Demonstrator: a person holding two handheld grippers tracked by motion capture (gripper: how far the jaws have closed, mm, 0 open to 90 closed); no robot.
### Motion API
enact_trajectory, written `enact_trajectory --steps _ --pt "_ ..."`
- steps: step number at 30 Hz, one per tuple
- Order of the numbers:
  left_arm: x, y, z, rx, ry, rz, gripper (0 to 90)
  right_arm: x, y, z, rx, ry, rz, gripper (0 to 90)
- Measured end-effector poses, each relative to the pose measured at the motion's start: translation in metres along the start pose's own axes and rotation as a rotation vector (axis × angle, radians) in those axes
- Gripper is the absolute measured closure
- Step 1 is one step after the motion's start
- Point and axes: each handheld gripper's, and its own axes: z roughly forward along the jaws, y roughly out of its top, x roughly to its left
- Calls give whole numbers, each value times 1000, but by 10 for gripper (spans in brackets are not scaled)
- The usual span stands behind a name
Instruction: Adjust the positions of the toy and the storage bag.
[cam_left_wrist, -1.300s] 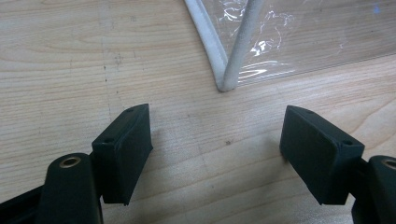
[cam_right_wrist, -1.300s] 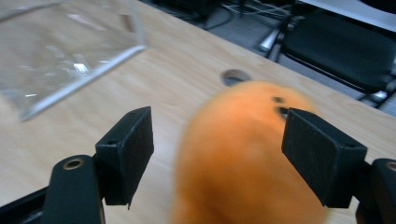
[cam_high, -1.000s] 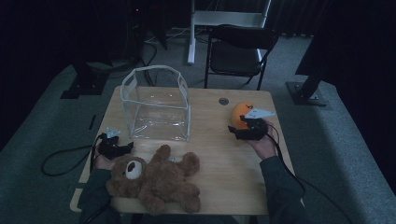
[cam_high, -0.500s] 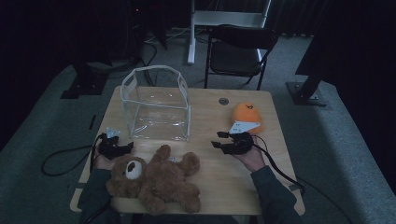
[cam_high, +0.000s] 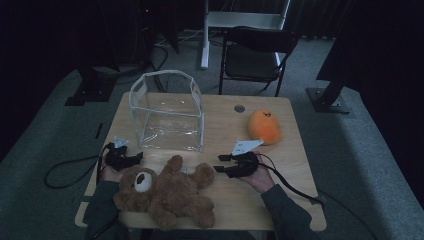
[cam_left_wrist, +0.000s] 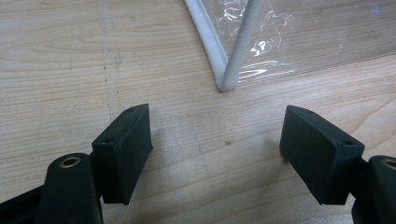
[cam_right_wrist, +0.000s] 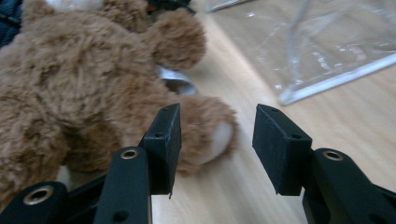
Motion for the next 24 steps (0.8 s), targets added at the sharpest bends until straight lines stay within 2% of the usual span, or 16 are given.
enact_trajectory --steps 3,6,9,13,15,19,21,24 --pt "0 0 0 -2 0 -2 254 7 -1 9 17 25 -11 443" --pt "0 0 0 -1 0 -1 254 12 -2 19 37 47 -1 313" --pt "0 0 0 0 0 0 254 17 -5 30 86 43 -13 242" --pt "0 0 0 0 0 -1 254 24 -6 42 113 60 -35 208" --pt "0 0 0 0 0 0 254 23 -8 46 120 67 -23 201" --pt "0 0 0 0 0 0 254 24 -12 51 156 52 -33 235" --pt "0 0 0 0 0 0 254 23 -13 53 164 38 -35 314" --pt "0 0 0 0 0 -1 254 22 -13 53 169 52 -35 480"
